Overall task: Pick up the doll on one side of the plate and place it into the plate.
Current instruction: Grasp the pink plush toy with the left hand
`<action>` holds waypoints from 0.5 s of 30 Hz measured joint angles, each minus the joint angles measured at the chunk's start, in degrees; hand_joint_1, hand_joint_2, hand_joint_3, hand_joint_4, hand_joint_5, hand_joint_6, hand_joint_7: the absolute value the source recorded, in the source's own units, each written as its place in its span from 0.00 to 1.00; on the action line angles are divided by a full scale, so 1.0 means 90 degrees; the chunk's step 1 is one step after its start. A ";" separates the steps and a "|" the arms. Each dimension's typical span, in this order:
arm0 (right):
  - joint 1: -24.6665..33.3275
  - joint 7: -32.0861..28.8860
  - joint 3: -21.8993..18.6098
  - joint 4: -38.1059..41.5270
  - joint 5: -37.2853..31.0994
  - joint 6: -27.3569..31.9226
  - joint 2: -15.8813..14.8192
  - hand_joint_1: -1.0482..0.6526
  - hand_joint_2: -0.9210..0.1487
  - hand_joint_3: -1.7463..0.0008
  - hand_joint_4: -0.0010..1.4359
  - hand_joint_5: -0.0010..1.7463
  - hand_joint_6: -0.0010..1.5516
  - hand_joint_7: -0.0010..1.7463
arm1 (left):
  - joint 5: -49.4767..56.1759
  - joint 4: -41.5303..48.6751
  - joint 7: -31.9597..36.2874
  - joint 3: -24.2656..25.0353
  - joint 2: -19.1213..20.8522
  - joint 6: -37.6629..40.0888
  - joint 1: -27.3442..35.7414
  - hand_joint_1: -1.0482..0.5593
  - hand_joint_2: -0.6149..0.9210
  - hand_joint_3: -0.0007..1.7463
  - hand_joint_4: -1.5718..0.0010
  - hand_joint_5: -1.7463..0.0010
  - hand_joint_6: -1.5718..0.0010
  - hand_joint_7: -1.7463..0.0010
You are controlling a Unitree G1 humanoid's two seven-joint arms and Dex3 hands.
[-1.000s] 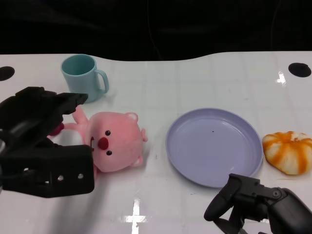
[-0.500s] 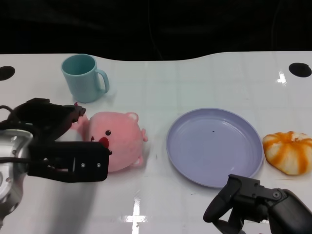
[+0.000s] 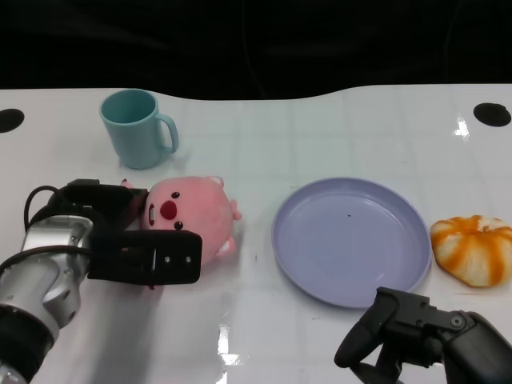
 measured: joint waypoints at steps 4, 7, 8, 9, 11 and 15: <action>0.0032 -0.0003 0.0010 -0.0022 -0.0013 0.0064 -0.0003 0.46 0.00 0.80 0.44 0.91 0.37 0.75 | -0.0176 0.0667 0.0384 -0.0038 -0.0191 -0.0118 -0.0165 0.32 1.00 0.01 0.76 0.93 0.69 0.98; 0.0068 -0.0007 0.0016 -0.0024 -0.0017 0.0076 -0.0001 0.46 0.00 0.80 0.44 0.91 0.37 0.75 | -0.0428 0.1037 0.0897 0.0062 -0.0271 -0.0398 -0.0172 0.42 1.00 0.04 0.54 0.86 0.50 0.94; 0.0089 -0.0010 0.0017 -0.0024 -0.0017 0.0076 0.0000 0.46 0.00 0.80 0.44 0.91 0.37 0.75 | -0.0521 0.1158 0.1096 0.0113 -0.0294 -0.0525 -0.0168 0.43 1.00 0.04 0.53 0.85 0.48 0.93; 0.0106 -0.0011 0.0017 -0.0022 -0.0017 0.0076 0.0001 0.45 0.00 0.80 0.45 0.91 0.37 0.75 | -0.0615 0.1253 0.1257 0.0146 -0.0314 -0.0623 -0.0165 0.46 1.00 0.04 0.47 0.62 0.36 0.94; 0.0111 -0.0012 0.0018 -0.0020 -0.0020 0.0076 0.0001 0.45 0.00 0.80 0.45 0.91 0.37 0.75 | -0.0752 0.1456 0.1579 0.0217 -0.0369 -0.0811 -0.0162 0.49 1.00 0.04 0.48 0.26 0.22 0.92; 0.0110 -0.0014 0.0016 -0.0008 -0.0037 0.0075 0.0001 0.46 0.00 0.80 0.44 0.90 0.37 0.74 | -0.0915 0.1679 0.2187 0.0243 -0.0390 -0.1138 -0.0103 0.49 1.00 0.14 0.49 0.01 0.58 0.07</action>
